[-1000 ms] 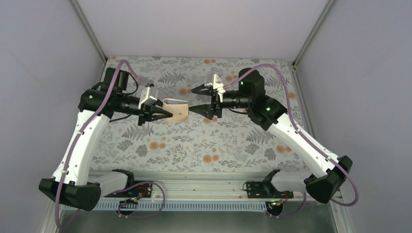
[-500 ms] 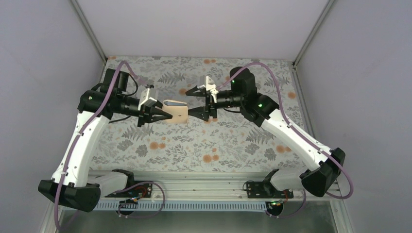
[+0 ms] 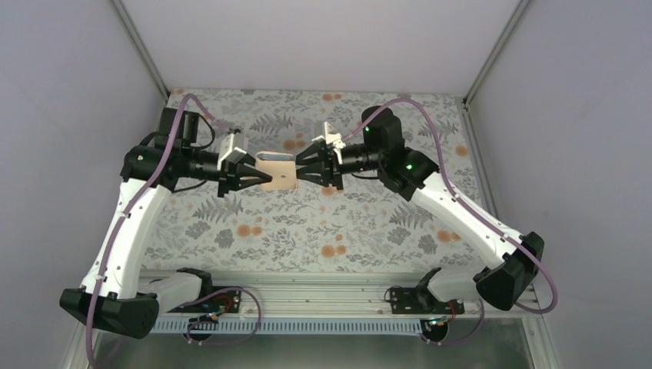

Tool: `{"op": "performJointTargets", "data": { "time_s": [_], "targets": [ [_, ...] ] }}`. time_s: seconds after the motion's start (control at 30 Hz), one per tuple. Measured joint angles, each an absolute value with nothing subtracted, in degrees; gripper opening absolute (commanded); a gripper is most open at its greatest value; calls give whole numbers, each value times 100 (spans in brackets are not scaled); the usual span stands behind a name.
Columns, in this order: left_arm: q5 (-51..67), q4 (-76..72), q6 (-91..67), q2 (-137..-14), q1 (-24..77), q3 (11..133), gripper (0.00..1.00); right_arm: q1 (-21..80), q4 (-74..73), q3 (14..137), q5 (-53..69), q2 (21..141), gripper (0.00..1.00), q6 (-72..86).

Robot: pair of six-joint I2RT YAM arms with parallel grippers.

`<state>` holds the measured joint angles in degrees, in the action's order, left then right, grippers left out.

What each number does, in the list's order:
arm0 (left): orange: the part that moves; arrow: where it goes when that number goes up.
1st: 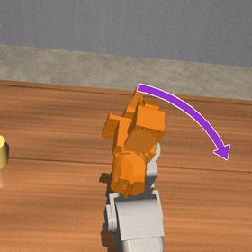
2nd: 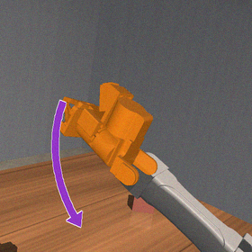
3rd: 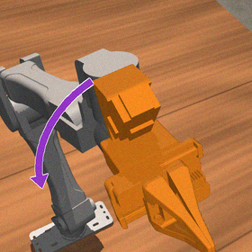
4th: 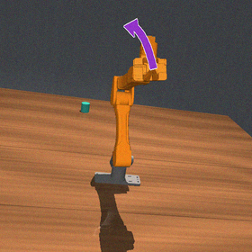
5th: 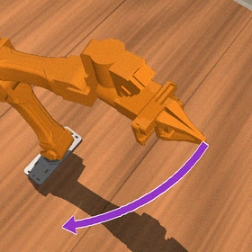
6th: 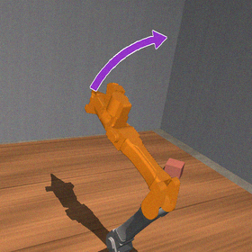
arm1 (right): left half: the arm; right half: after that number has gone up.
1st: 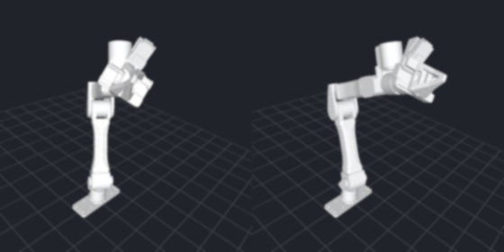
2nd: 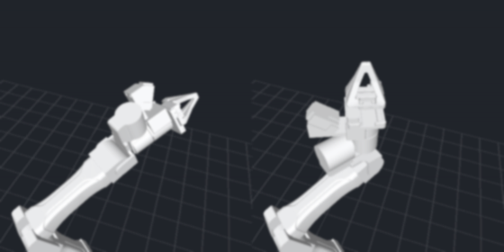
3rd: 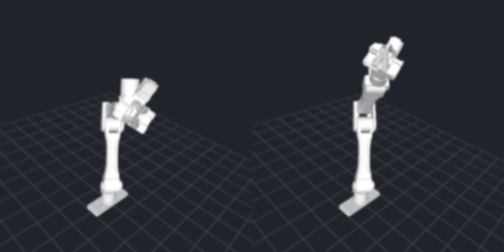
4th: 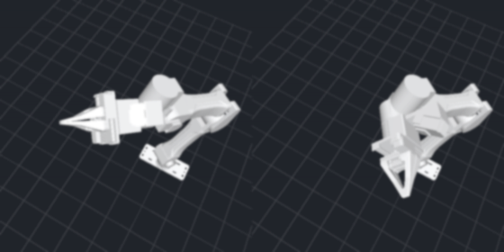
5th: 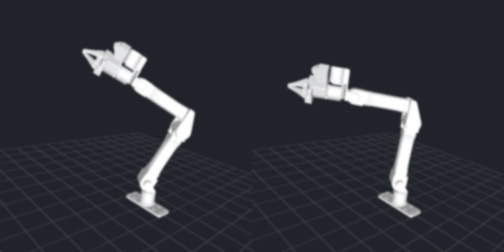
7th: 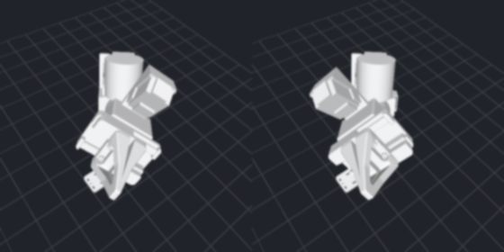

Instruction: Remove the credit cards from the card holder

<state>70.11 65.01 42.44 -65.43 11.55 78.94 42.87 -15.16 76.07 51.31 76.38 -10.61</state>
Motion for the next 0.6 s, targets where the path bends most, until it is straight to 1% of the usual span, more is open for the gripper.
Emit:
{"op": "performJointTargets", "data": {
  "time_s": [0.07,0.1,0.27,0.3,0.37,0.4,0.43,0.5,0.53,0.6],
  "targets": [
    [6997,6462,4204,-6539,1138,7889,2,4289,-1492,7607,5214,7649,10,-1009],
    [6973,6429,4171,-6534,1133,7885,2,4292,-1492,7603,5260,7655,5,-958],
    [6932,6399,4110,-6521,1125,7883,3,4296,-1372,7524,5260,7634,4,-749],
    [6917,6399,4110,-6519,1125,7881,7,4296,-1319,7483,5242,7614,4,-709],
    [6906,6394,4106,-6521,1129,7872,23,4303,-1160,7347,5142,7544,4,-596],
    [6897,6383,4084,-6525,1138,7863,33,4316,-1096,7284,5070,7500,4,-526],
    [6884,6348,4075,-6525,1142,7850,45,4335,-1044,7240,5004,7463,4,-443],
    [6818,6182,3988,-6554,1164,7828,63,4447,-923,7188,4871,7415,4,-266],
    [6768,6084,3905,-6571,1175,7808,69,4510,-856,7177,4779,7404,4,-154],
    [6600,5852,3658,-6589,1194,7745,77,4578,-792,7168,4543,7391,4,75]
  ]
}}
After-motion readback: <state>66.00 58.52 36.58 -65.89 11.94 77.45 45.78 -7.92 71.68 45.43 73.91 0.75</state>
